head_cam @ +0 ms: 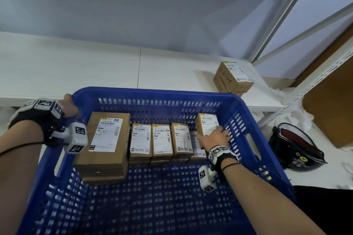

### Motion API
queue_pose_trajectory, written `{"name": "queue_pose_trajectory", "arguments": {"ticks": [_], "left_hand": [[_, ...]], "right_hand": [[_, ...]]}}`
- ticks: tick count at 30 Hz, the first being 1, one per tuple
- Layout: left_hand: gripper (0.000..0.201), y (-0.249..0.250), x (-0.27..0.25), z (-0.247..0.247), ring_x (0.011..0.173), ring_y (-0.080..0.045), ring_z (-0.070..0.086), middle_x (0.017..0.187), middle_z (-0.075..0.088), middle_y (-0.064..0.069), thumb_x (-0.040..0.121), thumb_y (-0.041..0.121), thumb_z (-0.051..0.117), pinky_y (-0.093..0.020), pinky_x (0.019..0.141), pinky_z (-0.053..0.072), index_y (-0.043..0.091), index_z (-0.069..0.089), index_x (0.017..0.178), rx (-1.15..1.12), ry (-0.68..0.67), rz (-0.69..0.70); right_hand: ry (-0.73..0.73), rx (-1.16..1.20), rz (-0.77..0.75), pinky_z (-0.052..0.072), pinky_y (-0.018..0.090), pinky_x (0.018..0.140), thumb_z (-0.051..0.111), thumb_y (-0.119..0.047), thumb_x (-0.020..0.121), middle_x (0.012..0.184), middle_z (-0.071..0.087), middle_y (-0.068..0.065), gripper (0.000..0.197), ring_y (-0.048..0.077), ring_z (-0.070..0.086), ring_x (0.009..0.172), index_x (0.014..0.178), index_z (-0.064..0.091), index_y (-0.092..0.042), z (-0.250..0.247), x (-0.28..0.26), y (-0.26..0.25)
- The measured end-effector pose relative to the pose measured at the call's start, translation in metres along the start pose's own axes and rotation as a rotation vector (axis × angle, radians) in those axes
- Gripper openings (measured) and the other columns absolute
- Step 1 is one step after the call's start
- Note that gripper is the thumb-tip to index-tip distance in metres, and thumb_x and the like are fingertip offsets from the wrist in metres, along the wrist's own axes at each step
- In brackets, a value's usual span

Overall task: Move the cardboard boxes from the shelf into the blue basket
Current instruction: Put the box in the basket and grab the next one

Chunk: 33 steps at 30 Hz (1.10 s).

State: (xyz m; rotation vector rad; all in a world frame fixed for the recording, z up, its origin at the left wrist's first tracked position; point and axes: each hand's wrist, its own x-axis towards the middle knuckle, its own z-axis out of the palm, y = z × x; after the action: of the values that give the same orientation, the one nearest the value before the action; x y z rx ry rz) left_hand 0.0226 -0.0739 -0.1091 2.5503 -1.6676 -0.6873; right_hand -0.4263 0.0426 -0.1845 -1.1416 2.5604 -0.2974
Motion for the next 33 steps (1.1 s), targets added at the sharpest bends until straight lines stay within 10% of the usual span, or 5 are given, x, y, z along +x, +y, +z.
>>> {"name": "queue_pose_trajectory", "arguments": {"ticks": [8, 15, 18, 25, 33], "left_hand": [[0.053, -0.004, -0.001, -0.002, 0.119, -0.044, 0.052, 0.129, 0.052, -0.032, 0.088, 0.008, 0.057, -0.045, 0.101, 0.042, -0.007, 0.035, 0.134, 0.015, -0.001, 0.034], [0.054, -0.002, -0.002, -0.001, 0.119, -0.043, 0.053, 0.128, 0.052, -0.032, 0.087, 0.007, 0.059, -0.044, 0.101, 0.042, -0.008, 0.035, 0.134, 0.026, 0.004, 0.038], [0.052, 0.000, -0.006, -0.003, 0.119, -0.042, 0.053, 0.127, 0.053, -0.032, 0.088, 0.006, 0.059, -0.044, 0.100, 0.042, -0.007, 0.036, 0.133, 0.026, 0.014, 0.044], [0.052, 0.002, -0.013, -0.004, 0.119, -0.040, 0.054, 0.127, 0.053, -0.032, 0.088, 0.006, 0.058, -0.042, 0.099, 0.042, -0.008, 0.037, 0.133, 0.016, 0.019, 0.038], [0.048, 0.000, -0.011, -0.006, 0.119, -0.038, 0.055, 0.127, 0.054, -0.031, 0.089, 0.006, 0.057, -0.041, 0.099, 0.043, -0.008, 0.039, 0.131, -0.024, 0.008, 0.034]], "right_hand": [[-0.247, -0.109, -0.052, 0.029, 0.050, 0.115, 0.069, -0.057, 0.080, 0.156, 0.018, 0.026, 0.105, 0.044, 0.023, 0.143, 0.157, 0.005, -0.025, 0.030, 0.018, 0.009], [-0.447, -0.235, -0.127, 0.020, 0.052, 0.119, 0.031, -0.062, 0.098, 0.162, -0.004, 0.021, 0.069, 0.042, 0.015, 0.147, 0.155, -0.002, -0.040, 0.040, 0.012, 0.001], [-0.451, -0.244, -0.186, 0.029, 0.043, 0.117, 0.035, -0.054, 0.098, 0.161, 0.018, 0.014, 0.065, 0.036, 0.029, 0.144, 0.155, 0.010, -0.038, 0.031, 0.021, 0.005], [0.220, -0.170, -0.433, 0.053, 0.041, 0.085, 0.046, -0.031, 0.094, 0.102, 0.066, 0.012, 0.027, 0.031, 0.064, 0.094, 0.102, 0.059, -0.009, -0.044, 0.011, -0.051], [0.288, -0.190, -0.203, 0.027, 0.064, 0.106, 0.070, -0.054, 0.077, 0.156, 0.011, 0.021, 0.094, 0.044, 0.023, 0.139, 0.147, 0.019, -0.017, -0.160, 0.068, -0.107]]}}
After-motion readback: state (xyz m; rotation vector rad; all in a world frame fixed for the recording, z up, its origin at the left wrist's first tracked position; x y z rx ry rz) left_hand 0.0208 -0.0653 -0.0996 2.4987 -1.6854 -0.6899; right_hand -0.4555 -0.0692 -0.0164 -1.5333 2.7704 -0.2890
